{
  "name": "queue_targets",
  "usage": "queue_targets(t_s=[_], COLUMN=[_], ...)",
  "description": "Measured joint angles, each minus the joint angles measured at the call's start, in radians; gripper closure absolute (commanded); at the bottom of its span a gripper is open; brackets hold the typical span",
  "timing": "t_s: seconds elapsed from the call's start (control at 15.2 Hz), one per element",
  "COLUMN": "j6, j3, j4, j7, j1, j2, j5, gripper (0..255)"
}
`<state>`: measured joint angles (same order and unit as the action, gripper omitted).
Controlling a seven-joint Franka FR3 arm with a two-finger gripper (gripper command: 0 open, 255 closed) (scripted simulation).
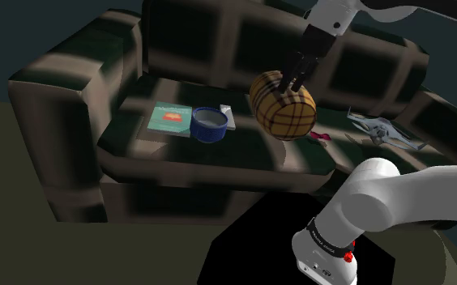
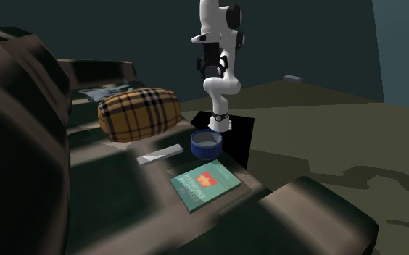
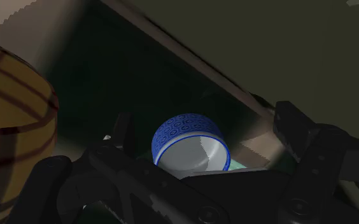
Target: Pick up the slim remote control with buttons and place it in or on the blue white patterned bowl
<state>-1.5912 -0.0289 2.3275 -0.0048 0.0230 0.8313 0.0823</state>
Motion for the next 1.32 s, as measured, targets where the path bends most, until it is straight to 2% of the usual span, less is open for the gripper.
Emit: queue_targets(t_s=[0.13, 0.4, 0.99, 1.32], j6=[-0.014, -0.105, -0.326, -0.426], j3=[0.000, 0.001, 0.002, -0.006], j4=[0.000, 0.005, -0.057, -0.135], j7=[0.003, 0.029, 0.110, 0.157], j1=[-0.003, -0.024, -0.072, -0.096], j2=[-0.015, -0.112, -0.418, -0.609], j5=[-0.001, -0.011, -0.036, -0.051], gripper=[0, 0, 0, 0])
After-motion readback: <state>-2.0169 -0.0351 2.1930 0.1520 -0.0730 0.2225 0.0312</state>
